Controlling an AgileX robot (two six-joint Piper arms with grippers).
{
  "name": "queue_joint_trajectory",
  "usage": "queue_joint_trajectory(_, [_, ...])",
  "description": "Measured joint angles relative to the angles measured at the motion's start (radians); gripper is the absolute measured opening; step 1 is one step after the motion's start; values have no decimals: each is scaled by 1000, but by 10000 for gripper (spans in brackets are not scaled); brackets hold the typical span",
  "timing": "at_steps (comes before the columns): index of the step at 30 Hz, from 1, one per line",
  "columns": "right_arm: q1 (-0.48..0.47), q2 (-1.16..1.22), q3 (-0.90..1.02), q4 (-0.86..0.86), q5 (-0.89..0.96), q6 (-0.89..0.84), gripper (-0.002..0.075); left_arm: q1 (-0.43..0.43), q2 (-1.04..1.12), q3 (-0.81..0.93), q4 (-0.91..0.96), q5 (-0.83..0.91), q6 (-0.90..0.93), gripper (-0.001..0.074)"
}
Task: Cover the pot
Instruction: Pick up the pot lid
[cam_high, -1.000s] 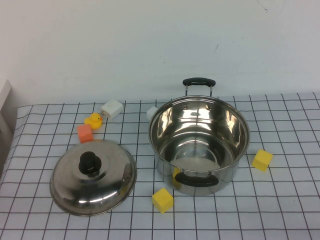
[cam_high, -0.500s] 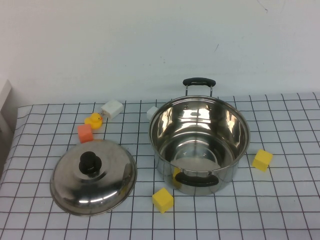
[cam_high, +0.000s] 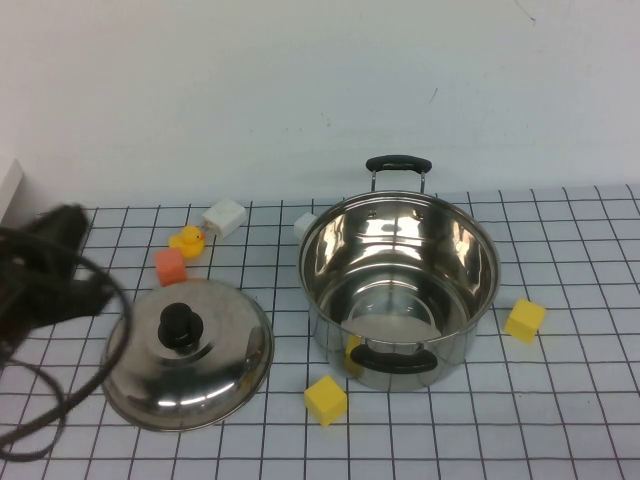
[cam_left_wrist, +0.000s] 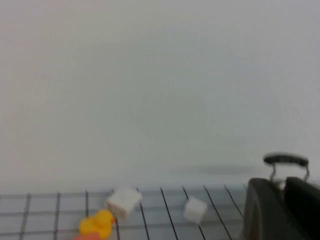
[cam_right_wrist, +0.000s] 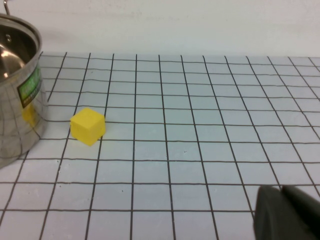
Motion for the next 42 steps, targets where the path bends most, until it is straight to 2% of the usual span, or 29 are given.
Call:
queue_joint_trajectory(2, [0,0,0,0,0,0,9,0,100,0,27,-60,-10,137])
queue_joint_trajectory(7, [0,0,0,0,0,0,9,0,297,-6,29,-220,75,452])
queue_joint_trajectory(9, [0,0,0,0,0,0,9,0,373,-8,1,-266,156,520])
queue_joint_trajectory(11, [0,0,0,0,0,0,9,0,446,-8,-36,-299,227,547])
queue_joint_trajectory(17, [0,0,0,0,0,0,9,0,648,-54,-102,-394,331,566])
queue_joint_trajectory(30, [0,0,0,0,0,0,9,0,974,-227,-102,-407,386,568])
queue_joint_trajectory(42, [0,0,0,0,2,0,9,0,1072,-289,-99,-368,389,510])
